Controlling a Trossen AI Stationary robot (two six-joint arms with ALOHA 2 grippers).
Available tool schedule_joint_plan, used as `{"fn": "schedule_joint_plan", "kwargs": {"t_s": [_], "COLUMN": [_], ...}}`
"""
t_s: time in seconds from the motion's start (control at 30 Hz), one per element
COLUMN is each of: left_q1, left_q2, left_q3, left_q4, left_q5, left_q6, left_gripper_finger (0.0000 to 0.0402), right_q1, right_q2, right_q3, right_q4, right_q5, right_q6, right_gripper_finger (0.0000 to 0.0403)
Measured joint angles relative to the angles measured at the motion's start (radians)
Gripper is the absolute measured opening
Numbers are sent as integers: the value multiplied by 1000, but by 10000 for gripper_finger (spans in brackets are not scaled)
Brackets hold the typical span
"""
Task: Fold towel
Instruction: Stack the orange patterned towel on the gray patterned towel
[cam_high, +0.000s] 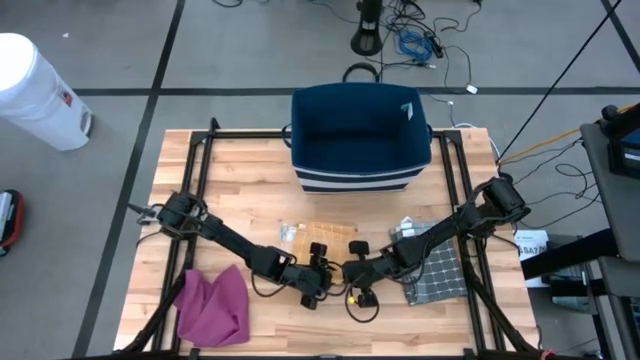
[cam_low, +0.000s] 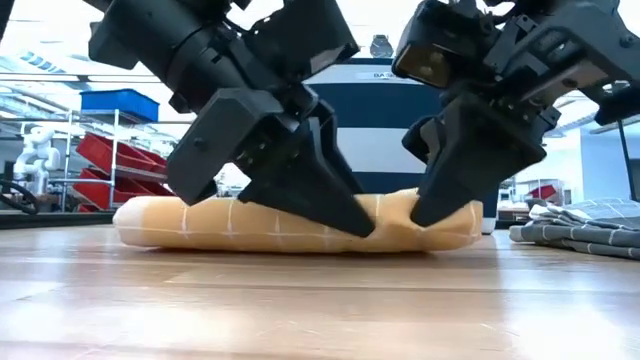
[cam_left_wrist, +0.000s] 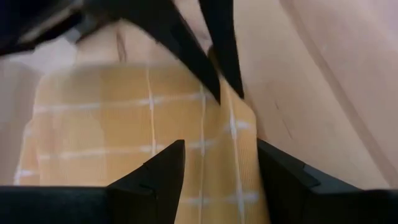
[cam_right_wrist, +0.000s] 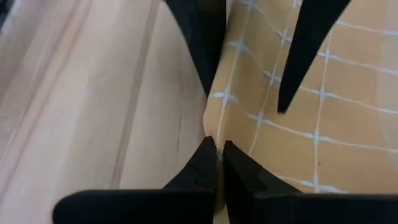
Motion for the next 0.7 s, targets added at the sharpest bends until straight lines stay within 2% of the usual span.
{"fn": "schedule_joint_plan", "kwargs": {"t_s": [0.4, 0.5, 0.6, 0.7], "left_q1": [-3, -3, -2, -6], "left_q2": [-2, -2, -2, -2], "left_q3": [0, 0, 0, 0], "left_q4": [29, 3, -24, -26], "left_q5": [18, -55, -102, -106], "left_q6": [32, 24, 24, 30], "left_gripper_finger": [186, 185, 170, 134], "right_q1": [-25, -24, -24, -18], "right_q2": [0, 0, -2, -2], "right_q3": [68, 89, 106, 113], "right_q4": [0, -8, -53, -119], "right_q5": [30, 29, 23, 23], "right_q6": [-10, -16, -6, 25], "right_gripper_finger": [4, 4, 4, 4]}}
